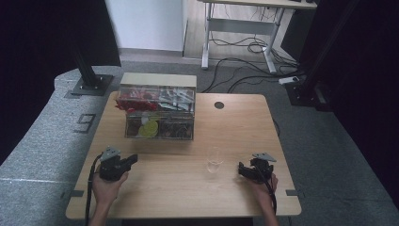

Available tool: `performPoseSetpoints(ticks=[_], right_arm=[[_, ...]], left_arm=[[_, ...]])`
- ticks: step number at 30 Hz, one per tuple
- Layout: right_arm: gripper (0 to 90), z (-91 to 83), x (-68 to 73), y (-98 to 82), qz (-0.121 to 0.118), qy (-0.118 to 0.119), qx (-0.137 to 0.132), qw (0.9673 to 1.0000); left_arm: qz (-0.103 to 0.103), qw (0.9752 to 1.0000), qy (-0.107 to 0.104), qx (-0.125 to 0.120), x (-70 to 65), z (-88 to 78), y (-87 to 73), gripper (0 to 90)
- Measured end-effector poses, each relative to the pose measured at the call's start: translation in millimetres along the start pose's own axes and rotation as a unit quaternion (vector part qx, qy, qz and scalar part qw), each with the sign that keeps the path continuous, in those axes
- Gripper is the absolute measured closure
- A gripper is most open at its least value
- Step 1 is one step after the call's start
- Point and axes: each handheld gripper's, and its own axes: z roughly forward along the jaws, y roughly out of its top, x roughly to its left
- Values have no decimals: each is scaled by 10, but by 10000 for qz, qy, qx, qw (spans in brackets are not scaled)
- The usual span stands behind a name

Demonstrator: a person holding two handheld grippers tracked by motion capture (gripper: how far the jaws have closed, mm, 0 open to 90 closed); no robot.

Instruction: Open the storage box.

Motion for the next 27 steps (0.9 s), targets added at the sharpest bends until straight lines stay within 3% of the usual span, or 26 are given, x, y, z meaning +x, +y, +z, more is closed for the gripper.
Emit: performPoseSetpoints(ticks=[15, 27], right_arm=[[147, 3, 3, 4, 13, 1, 3, 10000], [149, 8, -2, 7, 8, 3, -5, 10000]], left_arm=[[61, 9997, 43, 244, 69, 299, 132, 900], [52, 9998, 32, 214, 130, 482, 346, 900]])
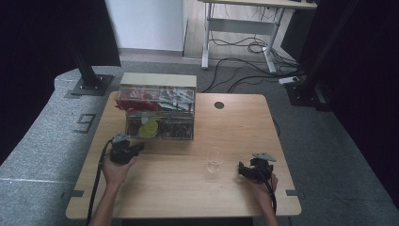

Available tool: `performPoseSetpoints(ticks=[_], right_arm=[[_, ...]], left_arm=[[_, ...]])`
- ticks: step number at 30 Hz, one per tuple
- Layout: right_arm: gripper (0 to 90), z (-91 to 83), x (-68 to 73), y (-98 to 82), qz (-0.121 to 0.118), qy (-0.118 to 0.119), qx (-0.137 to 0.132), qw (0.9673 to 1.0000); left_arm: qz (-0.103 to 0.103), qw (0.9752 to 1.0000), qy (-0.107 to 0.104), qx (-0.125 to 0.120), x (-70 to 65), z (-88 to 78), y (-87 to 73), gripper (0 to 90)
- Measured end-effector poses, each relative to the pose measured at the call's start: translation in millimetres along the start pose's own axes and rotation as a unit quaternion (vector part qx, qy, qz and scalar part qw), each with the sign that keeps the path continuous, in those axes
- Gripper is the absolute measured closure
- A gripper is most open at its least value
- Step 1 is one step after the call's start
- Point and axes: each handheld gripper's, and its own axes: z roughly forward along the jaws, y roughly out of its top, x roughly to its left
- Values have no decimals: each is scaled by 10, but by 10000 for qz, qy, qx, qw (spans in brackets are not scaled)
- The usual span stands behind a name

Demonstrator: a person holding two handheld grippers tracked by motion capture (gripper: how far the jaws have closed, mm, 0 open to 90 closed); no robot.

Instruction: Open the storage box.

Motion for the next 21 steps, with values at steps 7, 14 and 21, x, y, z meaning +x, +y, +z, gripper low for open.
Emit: performPoseSetpoints(ticks=[7, 14, 21], right_arm=[[149, 0, 0, 1, 5, -3, 1, 10000], [150, 0, 1, 0, -2, -7, -2, 10000], [150, 0, 1, 0, 2, -5, 0, 10000]], left_arm=[[-33, 9999, 30, 91, 48, 86, 45, 900], [-27, 9999, 81, 131, 78, 142, 66, 900], [-47, 9999, 96, 124, 81, 136, 63, 900]])
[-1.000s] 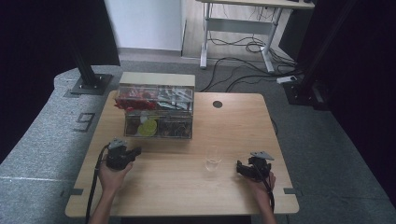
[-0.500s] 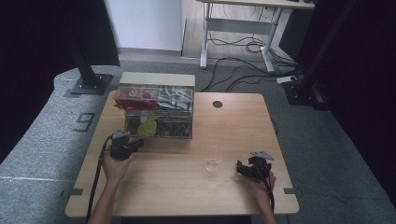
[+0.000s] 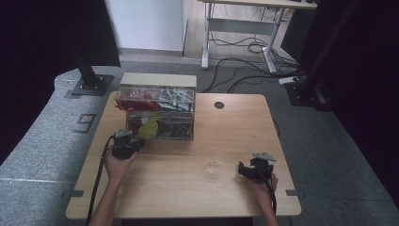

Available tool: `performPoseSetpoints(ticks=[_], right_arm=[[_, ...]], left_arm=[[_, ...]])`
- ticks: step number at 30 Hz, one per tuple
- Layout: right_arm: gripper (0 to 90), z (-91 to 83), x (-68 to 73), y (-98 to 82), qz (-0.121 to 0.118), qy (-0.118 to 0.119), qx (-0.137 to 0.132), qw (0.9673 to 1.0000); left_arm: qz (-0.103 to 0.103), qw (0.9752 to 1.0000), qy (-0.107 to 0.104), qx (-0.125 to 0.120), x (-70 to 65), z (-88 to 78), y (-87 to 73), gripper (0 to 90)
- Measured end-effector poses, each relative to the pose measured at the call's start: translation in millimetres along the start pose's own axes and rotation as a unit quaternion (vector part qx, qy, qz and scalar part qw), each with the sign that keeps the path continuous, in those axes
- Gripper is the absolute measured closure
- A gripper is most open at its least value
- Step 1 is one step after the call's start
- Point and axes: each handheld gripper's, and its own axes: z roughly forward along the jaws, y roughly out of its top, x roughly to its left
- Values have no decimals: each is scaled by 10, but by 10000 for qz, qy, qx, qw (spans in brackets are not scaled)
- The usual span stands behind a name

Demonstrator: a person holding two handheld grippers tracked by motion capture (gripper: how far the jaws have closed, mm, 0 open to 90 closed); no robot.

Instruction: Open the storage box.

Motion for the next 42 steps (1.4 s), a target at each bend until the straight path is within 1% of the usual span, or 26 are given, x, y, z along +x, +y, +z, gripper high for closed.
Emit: performPoseSetpoints(ticks=[6, 7, 8, 11, 13, 15, 18, 22, 26, 29, 35, 42], right_arm=[[150, 0, 0, 0, 3, 0, 1, 10000], [150, 0, -1, 0, -1, 1, 0, 10000], [150, 0, -1, 0, -4, -1, -2, 10000], [150, 0, -1, 0, -4, 1, -2, 10000], [150, 0, -1, 0, 0, 2, 0, 10000], [150, 0, -1, 0, 1, 1, 0, 10000], [151, 0, 0, 0, 4, 1, 0, 10000], [151, 0, -1, 0, 0, 2, 0, 10000], [151, 0, -1, 0, 4, 1, 0, 10000], [151, 0, -1, 1, 5, 0, 1, 10000], [151, 0, -2, 0, -4, -2, -3, 10000], [151, 0, -2, 1, -1, -1, -3, 10000]], left_arm=[[41, 10000, -21, -45, -32, -24, -2, 900], [47, 10000, -32, -75, -38, -30, -2, 900], [68, 9999, -12, -154, -43, -41, -1, 900], [43, 9995, 33, -322, -43, -92, 15, 900], [3, 9995, 4, -301, -30, -103, 14, 900], [16, 9997, -11, -247, -32, -97, 5, 900], [57, 9999, -12, -132, -40, -52, -7, 900], [16, 10000, -2, -22, -17, 8, -27, 900], [-57, 9999, 38, -82, 30, 8, -22, 900], [-77, 9999, 72, -106, 38, 8, -28, 900], [13, 9998, 141, -104, -9, -1, -23, 900], [-11, 9999, 126, -102, -9, -14, -23, 900]])
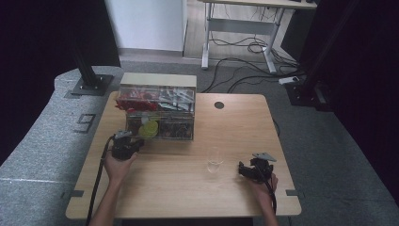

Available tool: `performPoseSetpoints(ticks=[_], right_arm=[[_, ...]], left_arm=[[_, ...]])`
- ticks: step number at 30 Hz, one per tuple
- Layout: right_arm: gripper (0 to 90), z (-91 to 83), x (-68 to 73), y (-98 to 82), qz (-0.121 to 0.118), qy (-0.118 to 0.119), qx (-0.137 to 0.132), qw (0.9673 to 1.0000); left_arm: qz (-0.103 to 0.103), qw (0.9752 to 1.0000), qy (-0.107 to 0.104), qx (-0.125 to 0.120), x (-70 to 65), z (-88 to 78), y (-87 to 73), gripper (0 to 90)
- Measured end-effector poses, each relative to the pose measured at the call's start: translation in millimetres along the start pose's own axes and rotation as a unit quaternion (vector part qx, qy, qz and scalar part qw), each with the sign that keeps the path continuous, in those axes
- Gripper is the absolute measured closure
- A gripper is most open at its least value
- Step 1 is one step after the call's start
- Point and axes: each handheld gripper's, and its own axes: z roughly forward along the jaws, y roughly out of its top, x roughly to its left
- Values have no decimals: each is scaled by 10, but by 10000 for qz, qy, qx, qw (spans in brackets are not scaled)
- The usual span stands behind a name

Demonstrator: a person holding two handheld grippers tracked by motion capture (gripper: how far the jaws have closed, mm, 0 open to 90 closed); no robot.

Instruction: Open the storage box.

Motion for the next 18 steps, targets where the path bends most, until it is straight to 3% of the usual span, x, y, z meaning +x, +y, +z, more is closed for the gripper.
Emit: performPoseSetpoints(ticks=[6, 18], right_arm=[[151, 0, 0, 0, 1, 0, 1, 10000], [151, 0, 0, 0, 2, 1, 2, 10000]], left_arm=[[-29, 9998, -26, -218, -8, -82, 31, 900], [-34, 9996, -33, -294, -16, -121, 54, 900]])
